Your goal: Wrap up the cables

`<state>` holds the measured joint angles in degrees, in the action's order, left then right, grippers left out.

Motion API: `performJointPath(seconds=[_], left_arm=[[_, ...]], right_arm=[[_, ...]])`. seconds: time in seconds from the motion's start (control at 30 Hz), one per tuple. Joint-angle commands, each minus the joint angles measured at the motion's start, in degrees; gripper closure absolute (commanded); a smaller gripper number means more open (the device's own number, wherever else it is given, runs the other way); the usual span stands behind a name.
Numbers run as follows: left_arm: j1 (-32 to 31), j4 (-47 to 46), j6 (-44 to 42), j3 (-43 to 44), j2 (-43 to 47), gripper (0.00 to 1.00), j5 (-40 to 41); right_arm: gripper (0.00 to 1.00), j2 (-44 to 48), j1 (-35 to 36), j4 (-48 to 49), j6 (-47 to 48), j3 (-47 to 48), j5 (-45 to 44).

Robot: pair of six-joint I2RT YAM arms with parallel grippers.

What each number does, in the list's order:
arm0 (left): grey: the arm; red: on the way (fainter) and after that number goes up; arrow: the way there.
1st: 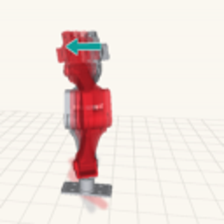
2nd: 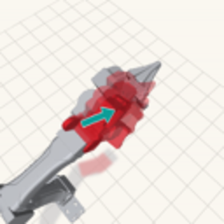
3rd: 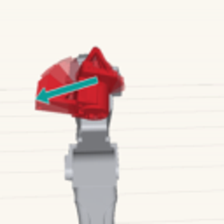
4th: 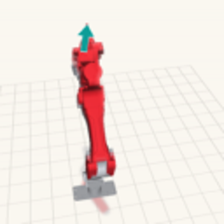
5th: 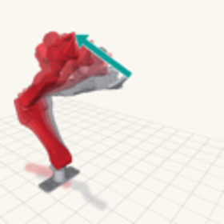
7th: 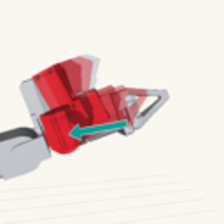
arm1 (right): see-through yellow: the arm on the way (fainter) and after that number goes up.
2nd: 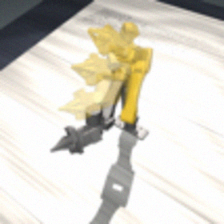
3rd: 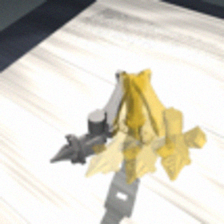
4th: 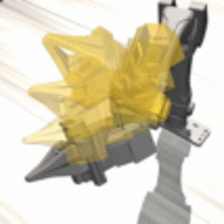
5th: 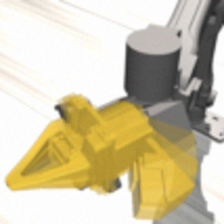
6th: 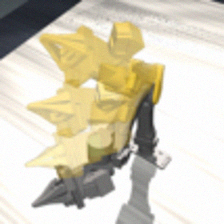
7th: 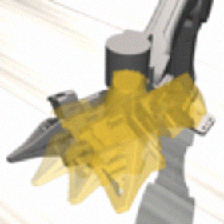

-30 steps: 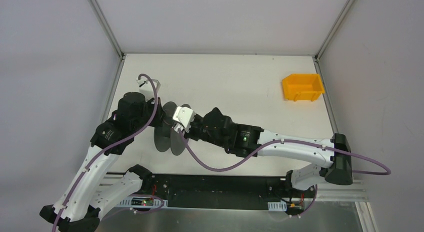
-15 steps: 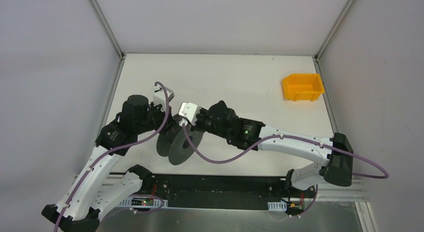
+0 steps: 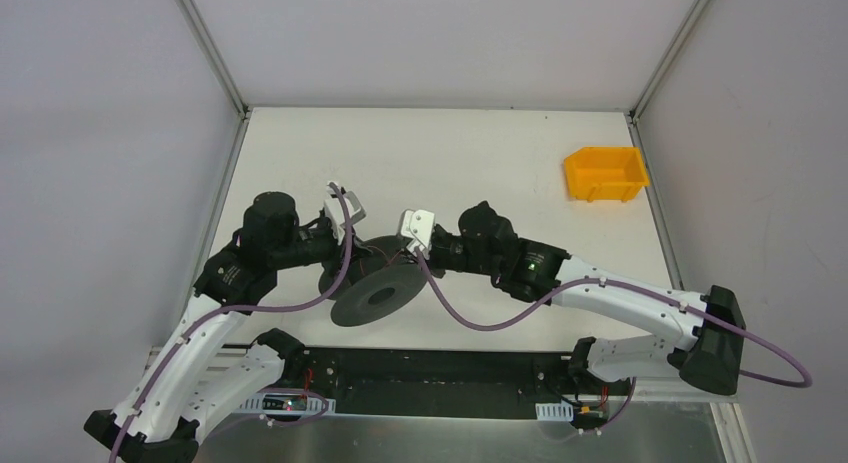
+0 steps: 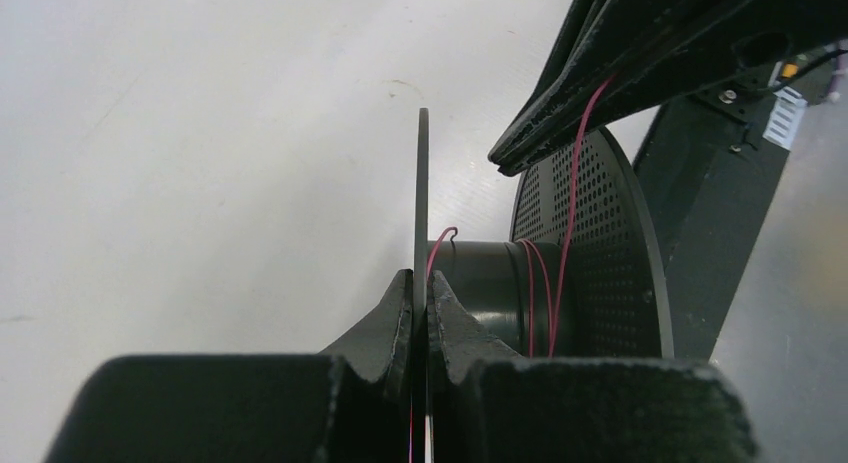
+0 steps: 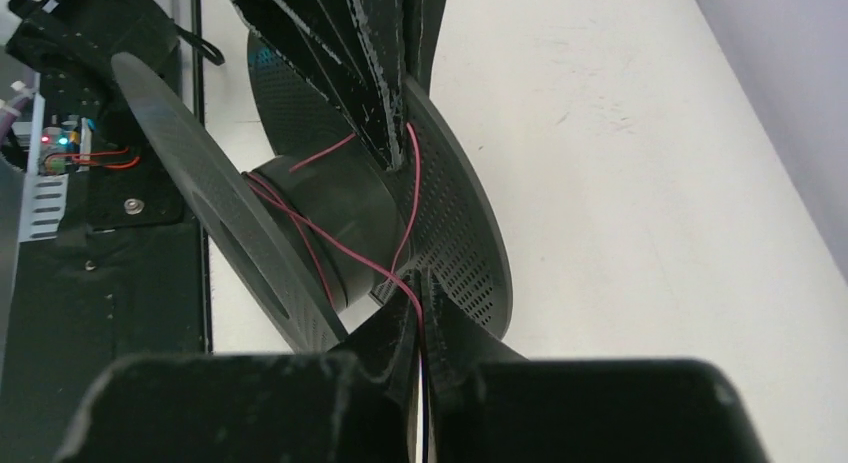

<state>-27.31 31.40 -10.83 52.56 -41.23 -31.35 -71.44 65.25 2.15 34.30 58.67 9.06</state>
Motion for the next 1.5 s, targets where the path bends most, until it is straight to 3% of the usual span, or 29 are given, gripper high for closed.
performJointPath(seconds=[0.0, 0.2, 0.7, 1.47], left_arm=[[-0.02, -6.21, -2.44, 0.89, -0.65, 1.0, -8.29], [-0.03, -6.26, -1.91, 1.38, -1.34, 1.0, -8.53], [-0.02, -6.26, -1.23, 1.94, -2.49, 1.0, -9.45], [-0.02, -6.26, -1.02, 1.29, -5.02, 1.0, -12.02]], right_arm=[[0.96, 3.76, -0.85, 1.19, -3.57, -2.73, 6.58], [0.88, 6.38, -1.29, 0.05, -4.5, -4.74, 6.9], [0.87, 10.05, -1.3, -0.14, -5.56, -9.77, 4.78], [0.73, 10.33, -1.27, 1.06, -4.62, -13.47, 2.54]])
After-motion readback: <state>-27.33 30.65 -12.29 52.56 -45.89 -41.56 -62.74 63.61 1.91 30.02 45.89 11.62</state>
